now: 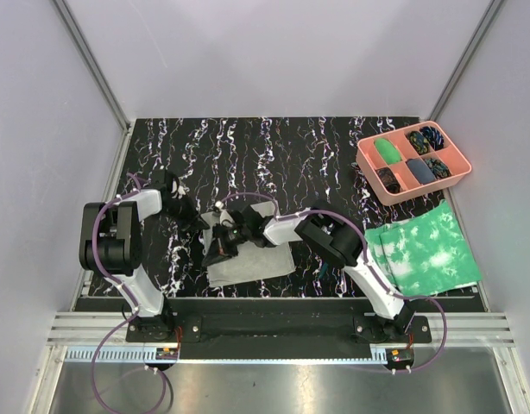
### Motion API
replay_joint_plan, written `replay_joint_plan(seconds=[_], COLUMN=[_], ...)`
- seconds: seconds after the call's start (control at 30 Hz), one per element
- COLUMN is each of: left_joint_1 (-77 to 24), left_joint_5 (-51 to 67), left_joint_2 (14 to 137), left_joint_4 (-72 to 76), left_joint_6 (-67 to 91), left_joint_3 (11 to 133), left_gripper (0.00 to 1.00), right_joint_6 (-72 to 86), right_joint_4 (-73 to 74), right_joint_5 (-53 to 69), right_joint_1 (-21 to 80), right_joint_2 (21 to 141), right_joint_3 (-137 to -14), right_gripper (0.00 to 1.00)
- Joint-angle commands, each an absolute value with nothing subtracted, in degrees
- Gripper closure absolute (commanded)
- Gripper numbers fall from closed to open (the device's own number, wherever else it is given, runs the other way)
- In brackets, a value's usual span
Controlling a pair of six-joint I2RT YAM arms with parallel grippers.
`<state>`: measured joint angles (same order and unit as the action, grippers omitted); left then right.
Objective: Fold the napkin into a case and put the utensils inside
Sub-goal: Smooth out the square-folded napkin at the center of the board.
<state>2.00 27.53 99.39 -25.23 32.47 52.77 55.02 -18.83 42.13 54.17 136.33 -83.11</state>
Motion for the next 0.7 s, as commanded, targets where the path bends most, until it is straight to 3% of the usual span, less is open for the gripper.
replay_joint_plan(seconds=[0.0,0.37,0.67], left_joint_1=[2.7,2.8,2.7], left_joint_5=[24.4,24.0,24.4], left_joint_2=[100.5,100.8,99.8], left_joint_4=[-23.0,-22.9,-22.5], left_joint_6=[32.1,32.6,32.4], left_joint_3=[51.9,52.6,52.8], left_gripper=[1.0,1.0,1.0], right_joint_6=[55.5,61.2,53.4], right_joint_4=[-20.1,-30.9,-22.3], right_joint_5=[43.4,41.7,39.4], right_joint_1=[56.7,62.0,61.7], right_joint_2=[132.7,128.6,124.5], right_joint_3=[-78.5,-65.7,-65.6], right_gripper=[1.0,1.0,1.0])
